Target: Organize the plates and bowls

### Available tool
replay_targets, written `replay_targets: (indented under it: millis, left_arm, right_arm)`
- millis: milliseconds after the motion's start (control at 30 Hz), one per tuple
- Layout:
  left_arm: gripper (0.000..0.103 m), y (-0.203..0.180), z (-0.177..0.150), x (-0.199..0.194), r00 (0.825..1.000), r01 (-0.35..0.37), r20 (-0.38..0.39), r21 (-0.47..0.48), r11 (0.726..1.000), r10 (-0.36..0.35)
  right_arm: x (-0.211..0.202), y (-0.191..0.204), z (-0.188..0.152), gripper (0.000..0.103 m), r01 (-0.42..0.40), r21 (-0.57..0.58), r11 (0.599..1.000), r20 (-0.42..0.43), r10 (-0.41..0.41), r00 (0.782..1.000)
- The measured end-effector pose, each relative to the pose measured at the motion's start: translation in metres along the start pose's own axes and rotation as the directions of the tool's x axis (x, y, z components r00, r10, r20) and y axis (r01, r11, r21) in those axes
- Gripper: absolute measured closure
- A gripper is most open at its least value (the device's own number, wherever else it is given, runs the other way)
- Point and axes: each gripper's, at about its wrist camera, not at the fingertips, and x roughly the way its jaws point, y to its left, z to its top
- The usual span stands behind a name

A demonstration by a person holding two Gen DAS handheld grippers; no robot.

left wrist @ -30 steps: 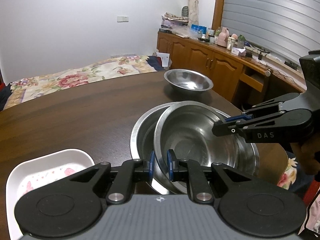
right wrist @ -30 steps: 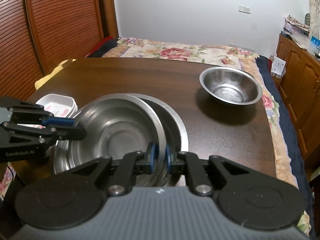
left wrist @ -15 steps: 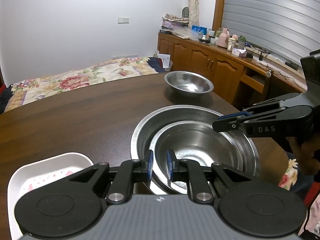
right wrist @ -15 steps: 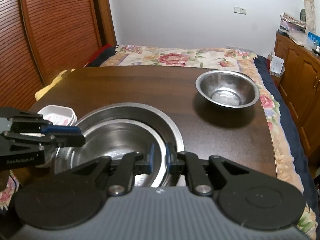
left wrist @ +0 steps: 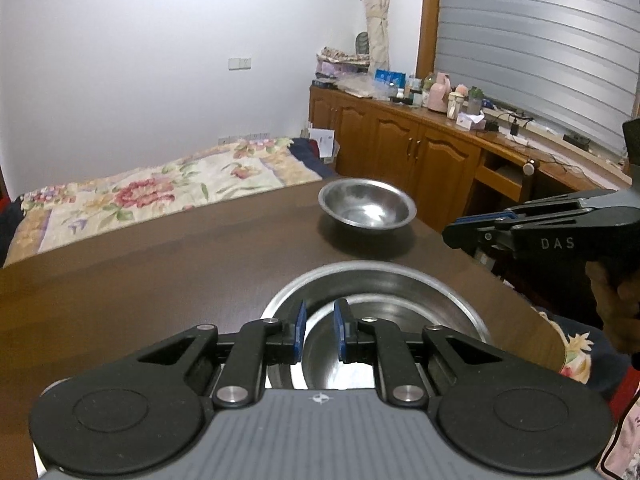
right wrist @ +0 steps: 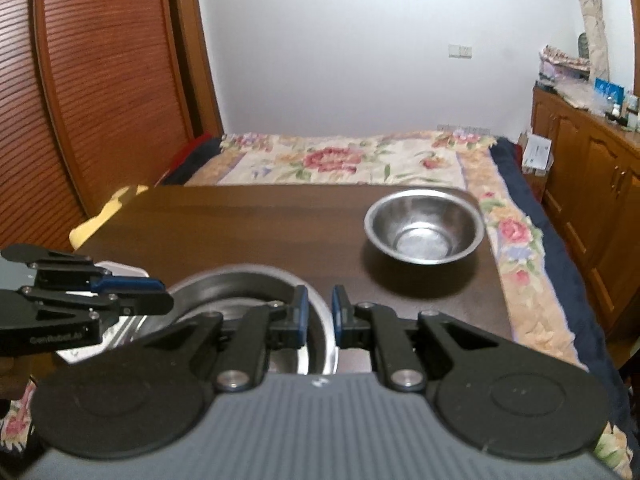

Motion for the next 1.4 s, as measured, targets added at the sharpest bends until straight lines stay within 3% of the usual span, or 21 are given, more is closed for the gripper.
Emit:
replay_targets:
  millis: [433, 567, 700, 1400]
  left_arm:
    - [0.073, -0.017, 0.028, 0.0, 0.998, 0.027, 0.048, 0.034, 0.999, -0.029]
    - [0.07, -0.02, 0.033, 0.003, 0.998, 0.033, 0.052, 0.044, 0.998, -0.035]
    - [0.062, -0.021, 0.041, 0.011, 0.998, 0.04, 0.053, 0.049, 0.998, -0.042]
    - [0.058, -0.012, 0.088, 0.1, 0.998, 0.044, -0.037, 0.044, 0.998, -0.042]
  right_arm:
    - [-0.014, -0.017, 0.006, 0.088, 0.051, 0.01, 0.999, 0.073, -0.052, 0.996]
    - [-0.017, -0.022, 0.007, 0.072, 0.065, 0.019, 0.998, 0.092, -0.066, 0.994]
    - [-0.017, -0.027, 0.008, 0.071, 0.082, 0.016, 0.996, 0.106, -0.084, 0.991]
    - [0.058, -0.097, 0.019, 0.065, 0.117, 0.103, 0.988, 0.07, -0.124, 0.99]
